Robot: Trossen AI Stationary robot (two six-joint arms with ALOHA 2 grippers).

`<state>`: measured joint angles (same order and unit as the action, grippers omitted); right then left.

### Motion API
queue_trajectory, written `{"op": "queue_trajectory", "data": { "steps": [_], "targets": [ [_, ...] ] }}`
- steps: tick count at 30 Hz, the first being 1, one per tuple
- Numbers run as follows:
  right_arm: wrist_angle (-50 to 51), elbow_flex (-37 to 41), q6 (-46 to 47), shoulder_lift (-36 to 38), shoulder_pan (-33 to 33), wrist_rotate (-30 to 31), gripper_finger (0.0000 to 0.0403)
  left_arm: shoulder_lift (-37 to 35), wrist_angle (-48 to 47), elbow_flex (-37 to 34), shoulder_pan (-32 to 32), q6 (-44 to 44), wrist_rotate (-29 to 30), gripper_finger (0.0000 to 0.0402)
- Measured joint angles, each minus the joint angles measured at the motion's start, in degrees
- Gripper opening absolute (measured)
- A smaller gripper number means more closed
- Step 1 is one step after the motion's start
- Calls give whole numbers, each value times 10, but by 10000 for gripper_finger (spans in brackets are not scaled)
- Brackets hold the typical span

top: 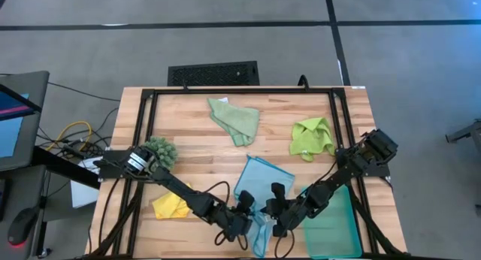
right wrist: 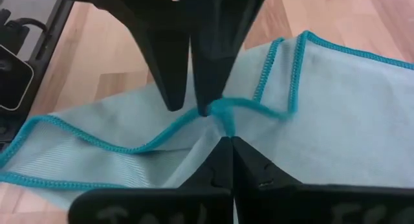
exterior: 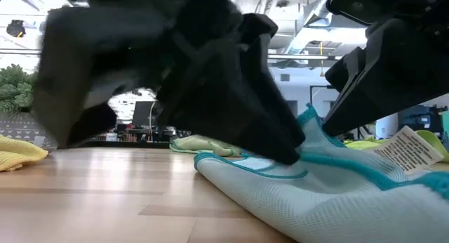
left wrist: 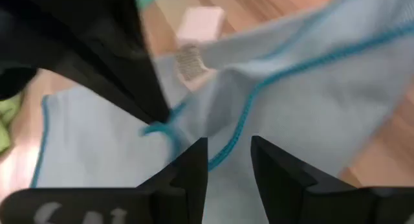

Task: Fold microfiber towels
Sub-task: Fold the blue microfiber cloth

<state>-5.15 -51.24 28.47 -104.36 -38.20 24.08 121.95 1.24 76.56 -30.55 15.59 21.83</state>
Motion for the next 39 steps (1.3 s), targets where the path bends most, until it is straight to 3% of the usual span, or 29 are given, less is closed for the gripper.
{"op": "queue_trajectory", "data": {
  "steps": [13, 18, 23, 31, 39],
  "targets": [
    [0, 0, 0, 0, 0, 0, 15, 0, -19, 1, 13, 3, 3, 73],
    [0, 0, 0, 0, 0, 0, 16, 0, -19, 1, 20, -18, 49, 54],
    [-1, 0, 15, 17, -5, 18, 8, 0, -27, 14, -3, 0, 96, 6],
    [-4, 0, 41, 37, -19, 18, 13, 0, -147, 111, -55, -5, 151, 1],
    [13, 0, 90, 37, -19, 14, 10, 0, -188, 117, -44, -77, 145, 10]
  ]
}}
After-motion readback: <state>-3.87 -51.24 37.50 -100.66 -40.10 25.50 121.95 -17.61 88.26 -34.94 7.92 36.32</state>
